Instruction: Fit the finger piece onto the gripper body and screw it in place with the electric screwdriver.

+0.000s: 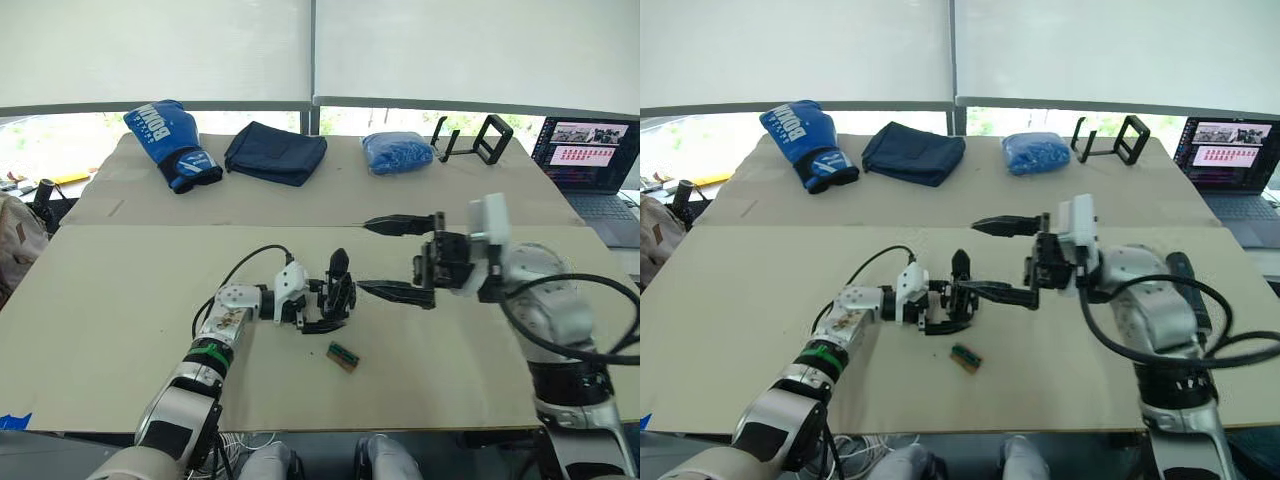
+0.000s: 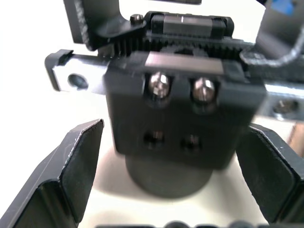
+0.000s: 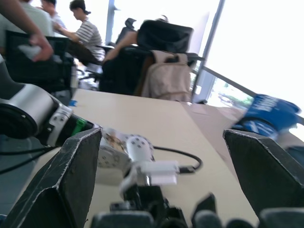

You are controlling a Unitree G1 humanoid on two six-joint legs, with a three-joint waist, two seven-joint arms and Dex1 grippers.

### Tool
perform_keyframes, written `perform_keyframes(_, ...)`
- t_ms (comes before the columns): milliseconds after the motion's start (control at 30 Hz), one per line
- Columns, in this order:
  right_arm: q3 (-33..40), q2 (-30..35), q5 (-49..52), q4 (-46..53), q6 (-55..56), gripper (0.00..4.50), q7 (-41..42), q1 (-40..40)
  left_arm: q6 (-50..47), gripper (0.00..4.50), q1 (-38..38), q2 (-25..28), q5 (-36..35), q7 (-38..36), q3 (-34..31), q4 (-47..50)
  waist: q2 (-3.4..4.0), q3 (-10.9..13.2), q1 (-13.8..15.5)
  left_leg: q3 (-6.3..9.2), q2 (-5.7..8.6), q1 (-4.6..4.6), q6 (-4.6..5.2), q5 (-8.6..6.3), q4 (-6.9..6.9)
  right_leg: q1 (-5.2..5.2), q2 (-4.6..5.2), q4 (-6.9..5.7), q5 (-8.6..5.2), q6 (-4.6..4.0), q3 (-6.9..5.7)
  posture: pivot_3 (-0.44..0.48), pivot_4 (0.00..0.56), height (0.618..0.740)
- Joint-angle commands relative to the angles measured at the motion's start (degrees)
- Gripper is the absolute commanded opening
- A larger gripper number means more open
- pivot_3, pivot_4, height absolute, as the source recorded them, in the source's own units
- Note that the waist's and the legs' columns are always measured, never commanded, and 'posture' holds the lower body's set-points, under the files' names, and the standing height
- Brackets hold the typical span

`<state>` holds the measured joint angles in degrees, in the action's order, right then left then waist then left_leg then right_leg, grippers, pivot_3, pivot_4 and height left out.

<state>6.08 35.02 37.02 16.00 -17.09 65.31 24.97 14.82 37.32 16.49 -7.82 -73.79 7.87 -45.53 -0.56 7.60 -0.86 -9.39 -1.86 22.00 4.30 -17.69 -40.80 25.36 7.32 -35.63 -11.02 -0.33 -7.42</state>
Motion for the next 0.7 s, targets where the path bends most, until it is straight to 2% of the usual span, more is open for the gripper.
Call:
perform_keyframes(33, 7.1, 3.1, 3.2, 5.3, -2.6, 4.5, -3.7, -4.3, -1.7, 4.42, -4.0, 4.5, -1.3, -1.8, -1.8, 2.2, -0.01, 0.0, -0.2, 0.01, -0.01, -0.01, -0.03, 0.02, 0.02, 0.0, -0.03, 0.0, 0.0, 0.0, 0.02, 0.0, 0.15, 0.74)
perform_keyframes(100, 11.1, 5.3, 3.0, 7.2, -3.0, 4.5, -4.8, -9.6, -2.8, 4.42, -6.4, 7.2, -3.2, -2.8, -3.3, 5.9, -0.01, 0.0, -0.2, 0.01, -0.04, -0.06, -0.1, 0.05, 0.09, 0.01, -0.05, 0.0, -0.01, -0.01, 0.04, 0.0, 0.15, 0.74)
perform_keyframes(200, 21.1, 6.9, 2.9, 10.0, -2.8, 4.5, -7.4, -20.4, -6.8, 4.42, -11.6, 12.2, -8.4, -5.0, -6.7, 16.3, -0.01, 0.1, 0.1, 0.07, -0.08, -0.03, -0.13, 0.07, 0.15, 0.03, -0.06, 0.01, -0.04, -0.04, 0.16, 0.0, 0.15, 0.74)
perform_keyframes(367, 32.7, 4.6, 1.4, 11.5, 0.7, 4.5, -10.8, -33.5, -18.1, 4.42, -18.7, 17.9, -16.4, -2.0, -12.8, 33.4, -0.01, 0.4, 1.1, 0.08, -0.04, 0.13, -0.1, 0.05, 0.09, 0.05, 0.0, 0.13, -0.08, 0.04, 0.22, 0.0, 0.15, 0.74)
perform_keyframes(433, 37.5, 2.9, -0.4, 10.7, 3.4, 4.5, -11.4, -38.5, -20.9, 4.42, -21.0, 19.7, -19.0, -1.0, -15.2, 38.4, 0.05, 0.5, 1.6, 0.11, -0.04, 0.13, -0.07, 0.03, 0.09, -0.08, -0.04, 0.4, -0.21, 0.41, 0.21, 0.0, 0.15, 0.74)
perform_keyframes(567, 45.2, -2.7, -4.4, 7.9, 9.8, 4.5, -14.3, -47.7, -23.1, 4.42, -23.7, 21.9, -21.9, -0.3, -18.3, 43.1, 0.08, 0.5, 2.2, 0.13, -0.02, 0.12, 0.03, -0.05, 0.11, -0.19, -0.16, 0.54, -0.3, 0.6, 0.26, 0.0, 0.15, 0.74)
perform_keyframes(700, 48.4, -9.9, -5.8, 7.5, 13.0, 4.5, -17.6, -56.3, -23.4, 4.42, -23.7, 22.1, -23.4, 0.6, -19.5, 44.9, 0.19, 0.6, 2.3, 0.1, -0.01, 0.12, -0.23, -0.18, 0.14, -0.19, -0.4, 0.55, -0.34, 0.65, 0.32, 0.0, 0.15, 0.74)
